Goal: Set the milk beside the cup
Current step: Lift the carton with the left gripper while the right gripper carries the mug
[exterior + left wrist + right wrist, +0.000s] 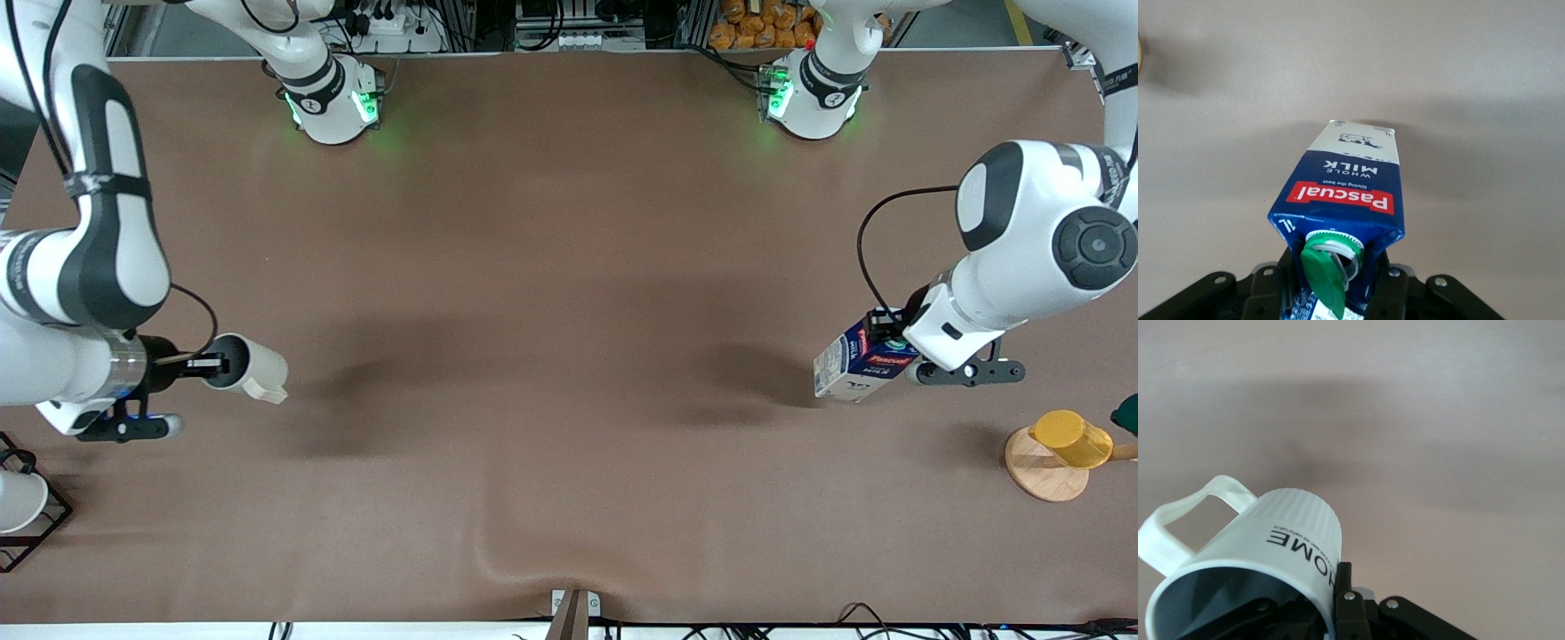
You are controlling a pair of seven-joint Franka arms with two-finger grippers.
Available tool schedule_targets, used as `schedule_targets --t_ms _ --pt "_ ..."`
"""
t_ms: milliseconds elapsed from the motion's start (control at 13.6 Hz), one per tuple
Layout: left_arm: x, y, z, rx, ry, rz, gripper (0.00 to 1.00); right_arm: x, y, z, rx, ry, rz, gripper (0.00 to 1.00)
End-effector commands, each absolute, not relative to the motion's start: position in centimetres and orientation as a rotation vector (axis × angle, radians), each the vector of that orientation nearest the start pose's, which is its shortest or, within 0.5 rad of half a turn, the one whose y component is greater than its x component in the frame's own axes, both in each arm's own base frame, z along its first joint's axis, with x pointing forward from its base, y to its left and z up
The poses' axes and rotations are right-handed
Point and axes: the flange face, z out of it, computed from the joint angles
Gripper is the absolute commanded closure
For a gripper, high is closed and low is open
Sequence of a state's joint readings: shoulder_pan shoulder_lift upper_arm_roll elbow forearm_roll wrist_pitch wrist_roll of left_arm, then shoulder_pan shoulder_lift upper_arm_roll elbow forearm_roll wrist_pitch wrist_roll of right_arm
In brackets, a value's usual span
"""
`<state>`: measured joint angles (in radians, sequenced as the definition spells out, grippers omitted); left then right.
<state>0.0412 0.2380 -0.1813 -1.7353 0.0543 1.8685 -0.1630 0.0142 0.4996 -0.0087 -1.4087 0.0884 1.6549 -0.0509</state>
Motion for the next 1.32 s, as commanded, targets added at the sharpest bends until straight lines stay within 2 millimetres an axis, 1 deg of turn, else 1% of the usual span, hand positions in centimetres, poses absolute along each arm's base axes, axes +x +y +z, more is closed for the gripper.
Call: schedule_targets --t_ms 0,73,147,220,293,366,440,513,586,660,733,806,880,953,1026,1099,1173,1246 --pt "59.9 -7.8 46.2 -3.11 0.0 0.14 0.54 66.4 8.2 40.2 -3.021 -0.044 0.41 1.0" --pt "59.9 -7.8 47.1 -3.114 -0.002 0.124 0.54 66.6 10.9 40.5 -3.031 -0.047 0.392 1.0" --pt "60.1 -7.7 48.0 -3.117 -0.003 0.1 0.54 66.3 14.7 39.8 -3.047 -0.028 0.405 1.0" --pt "60.1 -7.7 48.2 -3.117 -0.004 0.098 0.55 65.3 18.4 39.2 -3.068 0.05 0.429 1.0" --pt "60.1 -7.9 48.5 -3.123 -0.002 0.09 0.55 64.4 21.7 38.7 -3.09 0.145 0.444 1.0" --pt "60.0 -8.0 48.9 -3.131 -0.001 0.087 0.55 63.9 24.0 37.8 -3.102 0.232 0.445 1.0" --pt "59.6 -8.3 49.6 -3.14 0.0 0.08 0.55 63.7 25.6 37.4 -3.1 0.287 0.417 1.0" --pt "59.1 -8.7 50.5 -3.14 0.013 0.076 0.55 63.6 26.6 37.3 -3.077 0.367 0.408 1.0" --pt "58.1 -10.1 52.0 -3.137 0.036 0.078 0.55 63.3 27.8 36.4 -3.034 0.435 0.447 1.0" --pt "57.4 -11.6 52.9 -3.14 0.049 0.066 0.55 63.4 28.7 35.7 -3.003 0.466 0.442 1.0" --pt "57.4 -12.0 53.7 -3.146 0.015 0.046 0.55 63.8 29.4 34.8 -2.977 0.513 0.401 1.0" --pt "57.1 -12.7 54.1 -3.146 0.026 0.051 0.54 63.9 30.3 33.7 -2.968 0.557 0.382 1.0" --pt "56.4 -14.4 54.5 -3.144 0.055 0.062 0.54 63.8 31.6 32.8 -2.96 0.59 0.354 1.0" --pt "55.5 -16.2 54.4 -3.14 0.045 0.09 0.54 63.4 33.4 32.0 -2.955 0.612 0.327 1.0" --pt "55.1 -17.8 54.1 -3.137 0.024 0.107 0.54 62.5 35.1 31.5 -2.957 0.636 0.327 1.0" --pt "54.8 -18.8 53.8 -3.135 -0.005 0.117 0.55 61.9 36.4 30.4 -2.958 0.681 0.339 1.0" --pt "54.8 -19.6 53.4 -3.139 -0.008 0.126 0.55 61.6 37.4 29.7 -2.951 0.709 0.324 1.0" --pt "55.0 -19.8 53.2 -3.144 -0.009 0.134 0.55 61.1 38.3 28.9 -2.952 0.726 0.325 1.0"
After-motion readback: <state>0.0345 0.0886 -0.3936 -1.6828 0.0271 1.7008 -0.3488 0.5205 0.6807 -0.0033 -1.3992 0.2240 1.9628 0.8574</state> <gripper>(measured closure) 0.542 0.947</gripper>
